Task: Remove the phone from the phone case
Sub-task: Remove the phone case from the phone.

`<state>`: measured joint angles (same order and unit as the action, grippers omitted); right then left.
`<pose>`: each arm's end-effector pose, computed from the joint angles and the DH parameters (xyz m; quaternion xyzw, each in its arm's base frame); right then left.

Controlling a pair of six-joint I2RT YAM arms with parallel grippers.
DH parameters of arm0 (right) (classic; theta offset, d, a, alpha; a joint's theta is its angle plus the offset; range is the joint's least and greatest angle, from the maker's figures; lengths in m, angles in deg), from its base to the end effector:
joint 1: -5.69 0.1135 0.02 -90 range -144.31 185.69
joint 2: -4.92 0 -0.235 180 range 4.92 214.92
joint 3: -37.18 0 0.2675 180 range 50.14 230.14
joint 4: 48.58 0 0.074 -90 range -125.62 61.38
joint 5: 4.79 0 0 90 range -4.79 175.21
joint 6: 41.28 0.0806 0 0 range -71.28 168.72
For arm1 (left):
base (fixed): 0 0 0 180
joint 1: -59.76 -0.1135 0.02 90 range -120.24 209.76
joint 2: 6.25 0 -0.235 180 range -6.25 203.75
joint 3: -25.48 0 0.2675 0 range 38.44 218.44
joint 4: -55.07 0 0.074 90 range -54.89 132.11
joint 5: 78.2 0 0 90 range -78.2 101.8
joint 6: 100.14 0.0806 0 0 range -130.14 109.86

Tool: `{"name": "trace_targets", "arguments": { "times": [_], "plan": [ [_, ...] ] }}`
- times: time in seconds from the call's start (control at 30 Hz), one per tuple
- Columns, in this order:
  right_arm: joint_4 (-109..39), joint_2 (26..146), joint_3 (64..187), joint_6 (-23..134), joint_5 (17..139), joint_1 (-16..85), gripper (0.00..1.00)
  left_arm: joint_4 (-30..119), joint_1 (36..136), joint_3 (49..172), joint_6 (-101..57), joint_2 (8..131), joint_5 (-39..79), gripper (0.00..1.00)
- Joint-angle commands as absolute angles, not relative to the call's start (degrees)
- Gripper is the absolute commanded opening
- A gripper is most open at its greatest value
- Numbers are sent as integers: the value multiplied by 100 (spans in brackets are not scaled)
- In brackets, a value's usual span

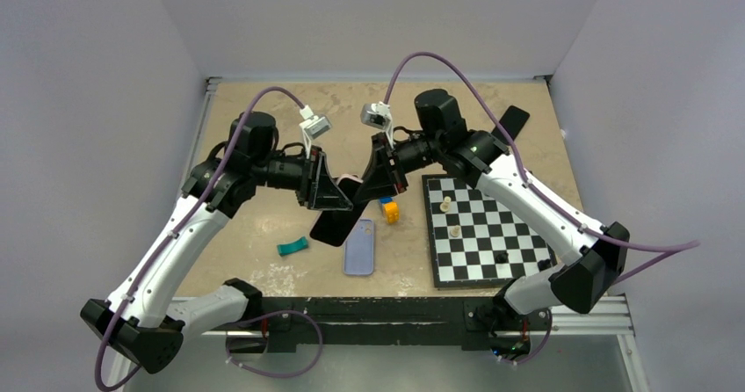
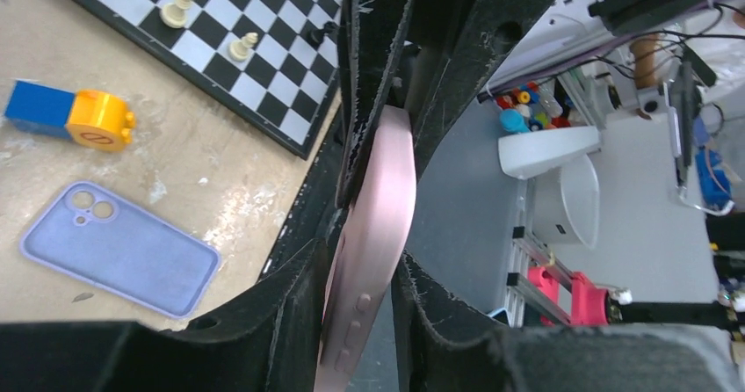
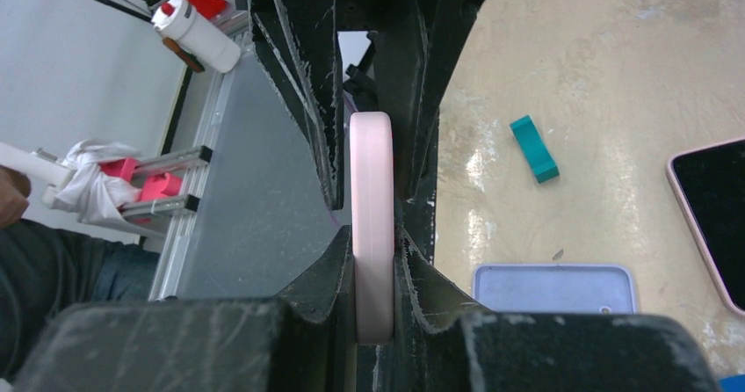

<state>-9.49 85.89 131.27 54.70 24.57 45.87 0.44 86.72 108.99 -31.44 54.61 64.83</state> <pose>0.2188 0.2767 0.3566 -0.4710 0.6209 0.5732 0.2532 0.1993 -0.1736 0.3569 0.2549 0.7709 -0.5337 0.2364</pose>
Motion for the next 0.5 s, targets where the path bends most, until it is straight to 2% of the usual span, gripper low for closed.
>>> {"name": "trace_targets", "arguments": {
  "times": [0.0, 0.13, 0.17, 0.2, 0.27, 0.3, 0.37, 0.47],
  "plan": [
    [-1378, 8678, 13726, 5465, 1912, 4629, 0, 268, 8760, 10867, -3050, 5538, 7167, 33],
    [-1436, 8833, 13896, 5554, 1885, 4619, 0, 170, 8766, 10909, -2926, 5514, 7046, 3],
    [-1513, 8853, 13900, 5655, 1973, 4621, 0, 110, 8764, 10951, -2881, 5475, 6894, 0],
    [-1585, 8854, 13888, 5792, 2194, 4614, 8, 40, 8757, 11011, -2863, 5417, 6628, 0],
    [-1811, 8738, 13726, 6329, 3192, 4467, 38, -57, 8671, 11111, -3021, 5247, 5781, 0],
    [-2143, 8643, 13488, 6855, 3676, 4359, 49, -48, 8581, 11120, -3240, 5131, 5370, 0],
    [-2753, 8367, 12869, 7747, 4221, 4083, 63, 20, 8352, 11108, -3721, 4902, 4531, 0],
    [-4141, 7903, 11639, 8776, 4520, 3966, 76, 216, 8226, 11084, -4399, 4541, 3668, 0]
  ]
}}
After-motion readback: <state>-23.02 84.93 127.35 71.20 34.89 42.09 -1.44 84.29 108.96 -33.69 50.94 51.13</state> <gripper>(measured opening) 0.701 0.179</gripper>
